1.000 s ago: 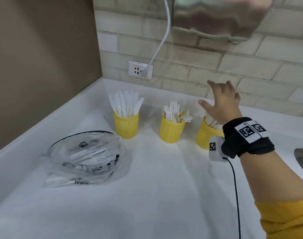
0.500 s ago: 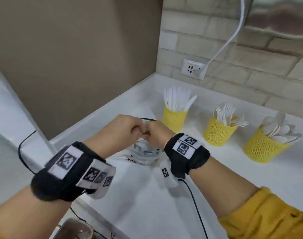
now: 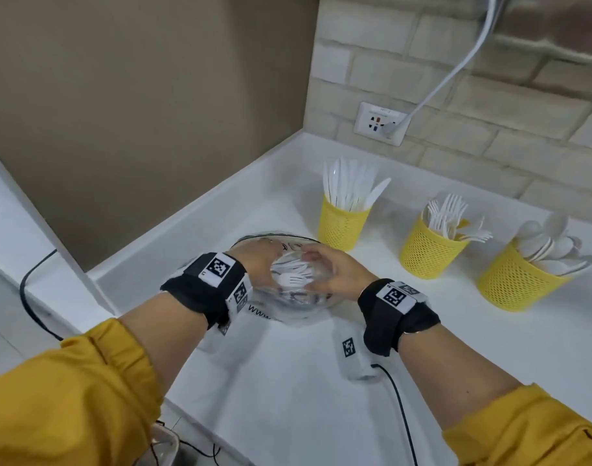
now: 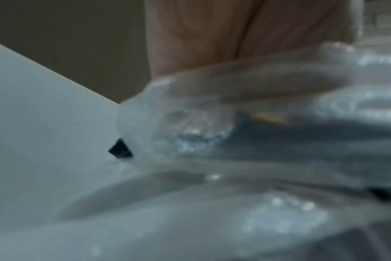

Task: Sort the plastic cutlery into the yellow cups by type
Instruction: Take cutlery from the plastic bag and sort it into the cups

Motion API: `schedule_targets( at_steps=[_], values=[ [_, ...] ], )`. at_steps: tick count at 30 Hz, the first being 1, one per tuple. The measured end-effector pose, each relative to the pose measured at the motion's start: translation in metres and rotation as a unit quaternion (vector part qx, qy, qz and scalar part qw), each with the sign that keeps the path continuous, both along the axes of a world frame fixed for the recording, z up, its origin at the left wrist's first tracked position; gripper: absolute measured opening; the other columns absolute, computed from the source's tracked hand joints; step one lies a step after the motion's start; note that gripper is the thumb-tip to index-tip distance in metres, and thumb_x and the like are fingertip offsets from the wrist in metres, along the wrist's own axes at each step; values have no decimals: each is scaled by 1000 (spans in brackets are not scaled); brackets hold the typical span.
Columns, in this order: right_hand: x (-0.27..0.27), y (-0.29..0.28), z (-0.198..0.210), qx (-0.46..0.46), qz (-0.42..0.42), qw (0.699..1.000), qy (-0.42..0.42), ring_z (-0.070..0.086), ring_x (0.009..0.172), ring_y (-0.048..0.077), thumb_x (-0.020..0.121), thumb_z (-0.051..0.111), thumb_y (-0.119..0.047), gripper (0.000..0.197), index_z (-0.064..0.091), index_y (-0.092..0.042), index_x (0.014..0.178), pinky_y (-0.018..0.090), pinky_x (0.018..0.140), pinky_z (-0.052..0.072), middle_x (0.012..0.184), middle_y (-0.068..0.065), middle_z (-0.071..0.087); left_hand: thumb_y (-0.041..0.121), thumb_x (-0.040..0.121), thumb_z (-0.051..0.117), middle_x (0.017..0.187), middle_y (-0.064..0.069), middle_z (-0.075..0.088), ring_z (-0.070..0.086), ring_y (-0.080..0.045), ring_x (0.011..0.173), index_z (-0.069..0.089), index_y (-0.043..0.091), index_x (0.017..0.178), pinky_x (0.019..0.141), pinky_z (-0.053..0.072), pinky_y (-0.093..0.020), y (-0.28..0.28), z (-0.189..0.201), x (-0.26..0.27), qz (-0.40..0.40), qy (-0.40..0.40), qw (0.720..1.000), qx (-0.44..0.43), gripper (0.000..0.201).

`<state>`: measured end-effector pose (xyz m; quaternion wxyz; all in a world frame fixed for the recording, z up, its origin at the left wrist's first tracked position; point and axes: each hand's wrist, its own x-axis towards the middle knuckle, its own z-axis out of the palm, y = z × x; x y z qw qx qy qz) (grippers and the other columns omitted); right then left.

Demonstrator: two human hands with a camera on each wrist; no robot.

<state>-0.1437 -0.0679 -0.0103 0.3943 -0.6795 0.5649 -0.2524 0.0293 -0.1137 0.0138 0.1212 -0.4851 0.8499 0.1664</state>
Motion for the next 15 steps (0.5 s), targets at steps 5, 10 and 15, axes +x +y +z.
schedule_targets(
  at_steps=[5, 10, 15],
  values=[
    [-1, 4, 7, -96, 0, 987, 125, 46, 99, 13, 72, 63, 9, 62, 48, -8, 130, 18, 82, 38, 113, 7, 48, 32, 82, 66, 126, -12, 51, 52, -27, 110, 44, 7, 124, 80, 40, -28, 2, 1, -6, -18, -6, 1000, 2, 54],
    [-3, 8, 11, -144, -82, 926, 340, 37, 115, 23, 83, 60, -14, 31, 64, -14, 113, 30, 84, 29, 120, 3, 49, 29, 77, 72, 141, -11, 42, 45, -27, 126, 30, 9, 139, 99, 39, -32, 7, -1, -13, -21, 9, 999, 28, 78],
    [-3, 14, 5, -62, -180, 931, 313, 32, 115, 30, 80, 57, -3, 38, 60, -9, 118, 32, 95, 38, 126, 11, 32, 26, 79, 70, 137, -7, 44, 43, -23, 123, 38, 8, 133, 97, 35, -25, 17, -6, -16, -38, 60, 997, 34, 65]
  ],
)
